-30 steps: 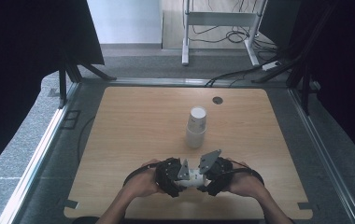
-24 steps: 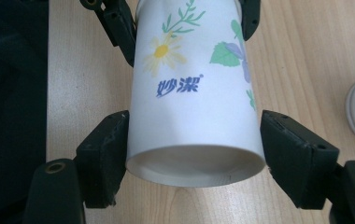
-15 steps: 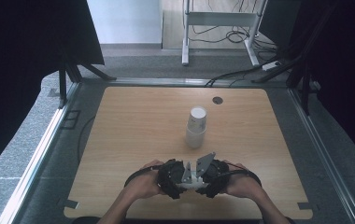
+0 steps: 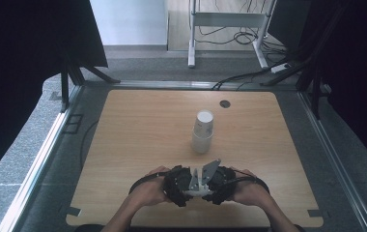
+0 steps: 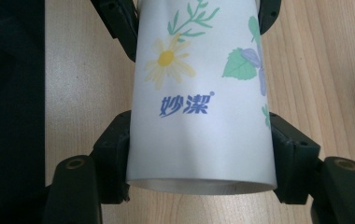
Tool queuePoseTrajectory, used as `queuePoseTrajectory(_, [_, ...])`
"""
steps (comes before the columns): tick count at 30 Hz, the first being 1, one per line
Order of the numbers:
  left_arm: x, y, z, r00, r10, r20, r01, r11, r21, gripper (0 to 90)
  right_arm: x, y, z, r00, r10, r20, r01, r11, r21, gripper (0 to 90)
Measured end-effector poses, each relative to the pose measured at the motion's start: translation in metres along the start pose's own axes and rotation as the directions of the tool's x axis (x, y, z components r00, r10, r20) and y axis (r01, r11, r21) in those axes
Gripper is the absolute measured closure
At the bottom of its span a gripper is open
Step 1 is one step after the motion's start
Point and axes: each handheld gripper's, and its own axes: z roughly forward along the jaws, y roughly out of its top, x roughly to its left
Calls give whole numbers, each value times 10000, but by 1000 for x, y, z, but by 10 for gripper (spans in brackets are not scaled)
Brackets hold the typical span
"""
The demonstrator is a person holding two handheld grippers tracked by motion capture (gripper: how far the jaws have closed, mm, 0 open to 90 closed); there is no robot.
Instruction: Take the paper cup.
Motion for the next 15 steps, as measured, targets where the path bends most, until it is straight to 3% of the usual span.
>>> queuePoseTrajectory(3, [0, 0, 0, 10000, 4, 18, -4, 10000, -45, 297, 0, 0, 0, 10000, 49, 1, -49, 10000, -61, 359])
queuePoseTrajectory(4, [3, -1, -3, 9995, 305, -7, -305, 9995, 120, 280, 0, -1, -1, 9998, 179, -55, -180, 9997, -175, 360])
queuePoseTrajectory(5, [3, -1, -3, 9995, 305, -7, -305, 9995, 120, 273, 0, -1, -1, 9998, 179, -55, -180, 9997, -175, 360])
queuePoseTrajectory(6, [5, -2, -4, 10000, 43, 80, -41, 9997, -241, 264, -2, -2, -3, 9998, 173, -68, -175, 9995, -262, 360])
queuePoseTrajectory(10, [10, -5, -8, 9993, -95, 350, 116, 9981, -610, 216, -5, -5, -8, 9994, 276, -219, -289, 9977, -609, 359])
queuePoseTrajectory(11, [13, -8, -9, 9980, -348, 528, 401, 9939, -1029, 203, -5, -6, -9, 9992, 355, -207, -368, 9970, -683, 359])
queuePoseTrajectory(15, [17, -11, -12, 9957, -493, 782, 614, 9852, -1599, 161, -7, -9, -14, 9986, 487, -224, -506, 9943, -940, 359])
